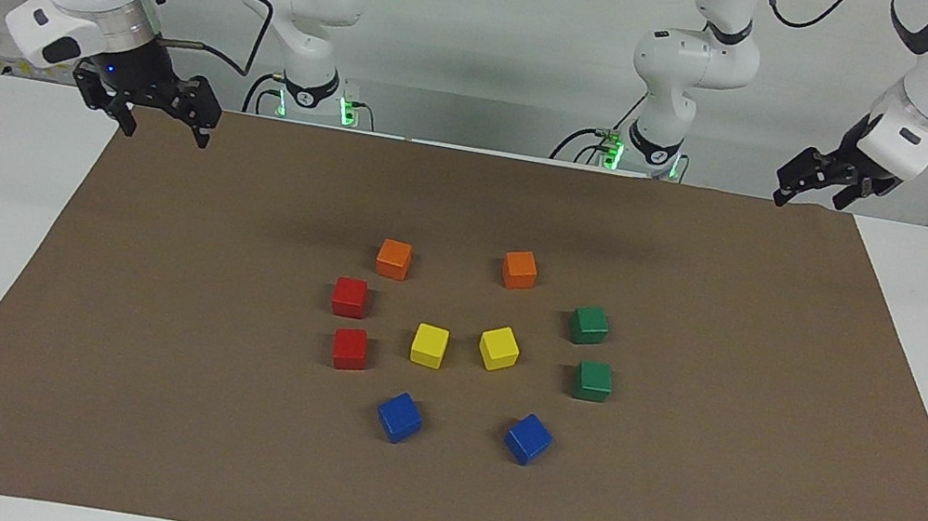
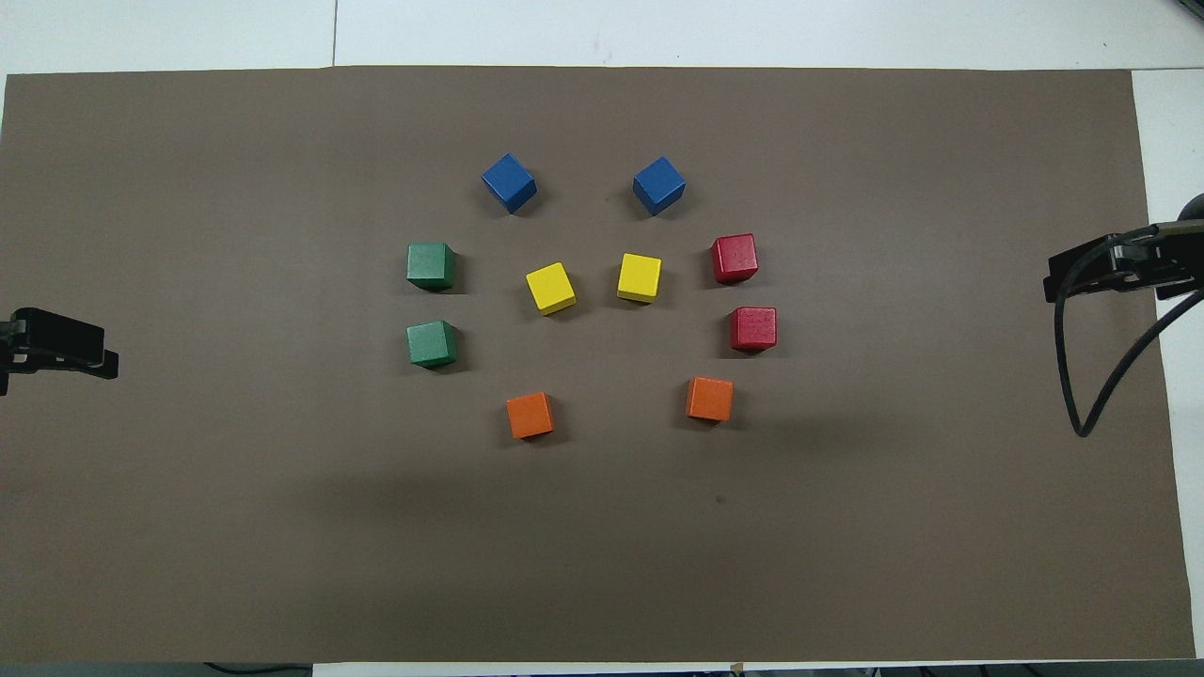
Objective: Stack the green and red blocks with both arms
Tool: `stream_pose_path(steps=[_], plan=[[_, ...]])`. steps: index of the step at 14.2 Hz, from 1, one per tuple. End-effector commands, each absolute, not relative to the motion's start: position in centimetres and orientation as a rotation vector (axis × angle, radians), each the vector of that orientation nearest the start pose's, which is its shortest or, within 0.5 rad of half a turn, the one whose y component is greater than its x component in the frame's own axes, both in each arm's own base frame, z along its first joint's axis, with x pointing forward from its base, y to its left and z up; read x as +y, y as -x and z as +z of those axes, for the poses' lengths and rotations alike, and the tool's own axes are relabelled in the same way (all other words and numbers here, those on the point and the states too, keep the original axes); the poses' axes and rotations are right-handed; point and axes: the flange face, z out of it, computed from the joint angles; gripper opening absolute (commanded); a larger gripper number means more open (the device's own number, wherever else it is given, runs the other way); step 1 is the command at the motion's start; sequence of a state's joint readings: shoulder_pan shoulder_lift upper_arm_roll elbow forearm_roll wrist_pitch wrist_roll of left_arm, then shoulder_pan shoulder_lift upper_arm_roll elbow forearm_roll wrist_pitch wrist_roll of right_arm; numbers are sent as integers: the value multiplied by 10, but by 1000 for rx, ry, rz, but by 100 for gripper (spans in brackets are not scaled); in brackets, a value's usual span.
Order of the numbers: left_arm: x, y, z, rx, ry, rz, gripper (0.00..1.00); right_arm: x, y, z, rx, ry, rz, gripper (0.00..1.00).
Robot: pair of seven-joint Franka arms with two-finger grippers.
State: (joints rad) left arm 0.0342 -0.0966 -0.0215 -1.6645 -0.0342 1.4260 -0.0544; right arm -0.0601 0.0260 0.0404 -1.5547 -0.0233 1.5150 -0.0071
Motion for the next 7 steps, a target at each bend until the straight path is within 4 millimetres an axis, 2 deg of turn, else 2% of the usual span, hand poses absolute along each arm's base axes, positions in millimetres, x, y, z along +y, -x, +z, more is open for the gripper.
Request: stream_pose_path(steps=[1,5,7], plan=[[0,-505,626,-85,3177,204,100,-17,-553,612,15,3170,101,100],[-3,-505,625,-97,3175,209,100,-16,-553,611,18,3169,108,100],[0,-507,627,-61,3179,179,100,-5,-551,605,17,3164,119,100]])
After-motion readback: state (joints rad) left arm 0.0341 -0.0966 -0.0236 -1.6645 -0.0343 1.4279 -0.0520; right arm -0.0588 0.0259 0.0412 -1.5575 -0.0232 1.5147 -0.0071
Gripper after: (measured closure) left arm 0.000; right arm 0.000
